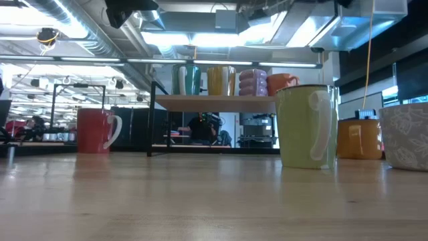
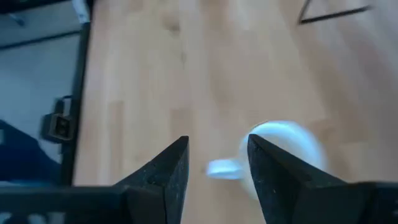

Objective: Place coffee mugs
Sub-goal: Put the green mug on the shelf, then put the red mug on the shelf

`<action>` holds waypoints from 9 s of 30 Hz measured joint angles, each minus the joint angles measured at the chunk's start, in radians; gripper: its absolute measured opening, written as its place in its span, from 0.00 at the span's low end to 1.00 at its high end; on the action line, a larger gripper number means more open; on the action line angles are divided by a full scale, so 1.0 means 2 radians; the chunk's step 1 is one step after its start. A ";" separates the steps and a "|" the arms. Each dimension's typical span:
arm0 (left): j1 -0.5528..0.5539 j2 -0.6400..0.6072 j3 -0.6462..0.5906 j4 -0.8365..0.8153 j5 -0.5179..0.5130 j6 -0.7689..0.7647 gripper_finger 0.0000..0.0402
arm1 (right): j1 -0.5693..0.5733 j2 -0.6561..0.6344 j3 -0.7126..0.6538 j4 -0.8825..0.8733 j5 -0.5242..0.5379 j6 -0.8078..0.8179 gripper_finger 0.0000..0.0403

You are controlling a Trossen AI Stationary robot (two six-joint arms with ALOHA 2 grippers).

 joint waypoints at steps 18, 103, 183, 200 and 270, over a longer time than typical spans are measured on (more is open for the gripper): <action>0.000 0.000 0.000 0.000 0.000 -0.002 0.29 | 0.102 0.030 -0.239 0.248 0.063 0.145 0.38; 0.000 0.000 0.000 0.001 -0.019 -0.012 0.29 | -0.287 -0.127 -0.214 0.258 -0.161 -0.421 0.01; 0.003 0.000 0.000 -0.001 -0.066 -0.013 0.30 | -0.490 -0.253 -0.185 0.086 -0.210 -0.386 0.38; 0.124 -0.041 0.092 -0.234 -0.103 -0.033 0.44 | -0.490 -0.263 -0.133 0.006 -0.279 -0.209 0.38; 0.438 0.162 0.064 -0.411 0.093 0.048 0.05 | -0.490 -0.262 -0.133 -0.075 -0.260 -0.314 0.38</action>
